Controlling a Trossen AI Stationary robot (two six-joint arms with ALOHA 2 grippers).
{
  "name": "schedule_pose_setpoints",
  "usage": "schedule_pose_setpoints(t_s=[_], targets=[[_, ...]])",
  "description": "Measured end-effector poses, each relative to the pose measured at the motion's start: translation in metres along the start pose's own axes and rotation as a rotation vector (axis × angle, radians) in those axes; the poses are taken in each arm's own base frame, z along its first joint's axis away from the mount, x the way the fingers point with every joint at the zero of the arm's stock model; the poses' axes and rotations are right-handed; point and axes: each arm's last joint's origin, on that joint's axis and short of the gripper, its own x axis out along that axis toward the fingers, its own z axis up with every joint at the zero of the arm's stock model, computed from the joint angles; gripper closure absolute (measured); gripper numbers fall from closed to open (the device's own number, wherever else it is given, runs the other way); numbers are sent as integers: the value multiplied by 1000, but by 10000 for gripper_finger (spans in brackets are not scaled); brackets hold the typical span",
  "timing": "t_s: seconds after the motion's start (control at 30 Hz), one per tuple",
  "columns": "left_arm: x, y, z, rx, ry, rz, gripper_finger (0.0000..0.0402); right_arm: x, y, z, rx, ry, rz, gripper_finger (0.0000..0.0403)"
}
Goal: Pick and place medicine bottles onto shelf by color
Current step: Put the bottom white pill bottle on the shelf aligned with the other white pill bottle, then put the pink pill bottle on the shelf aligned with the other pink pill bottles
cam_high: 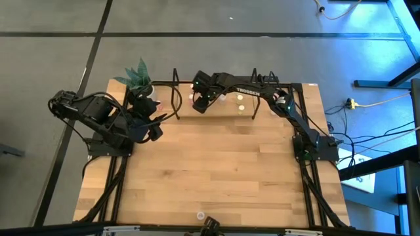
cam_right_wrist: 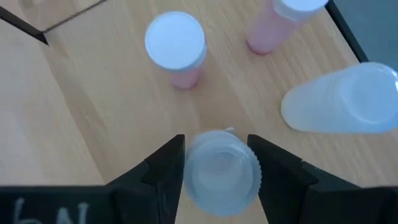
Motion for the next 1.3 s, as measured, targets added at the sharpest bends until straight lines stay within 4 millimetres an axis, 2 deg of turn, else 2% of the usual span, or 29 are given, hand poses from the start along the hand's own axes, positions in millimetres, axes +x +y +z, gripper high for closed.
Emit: schedule_pose_setpoints(t_s=[0.77, 1.1, 1.3], targets=[[0, 0, 0, 0, 0, 0, 182, 0, 0, 0, 24, -1, 10, 226], [0, 0, 0, 0, 0, 0, 182, 0, 0, 0, 26, -3, -3, 160], [0, 0, 0, 0, 0, 0, 182, -1, 0, 1, 58, -11, -4, 151]])
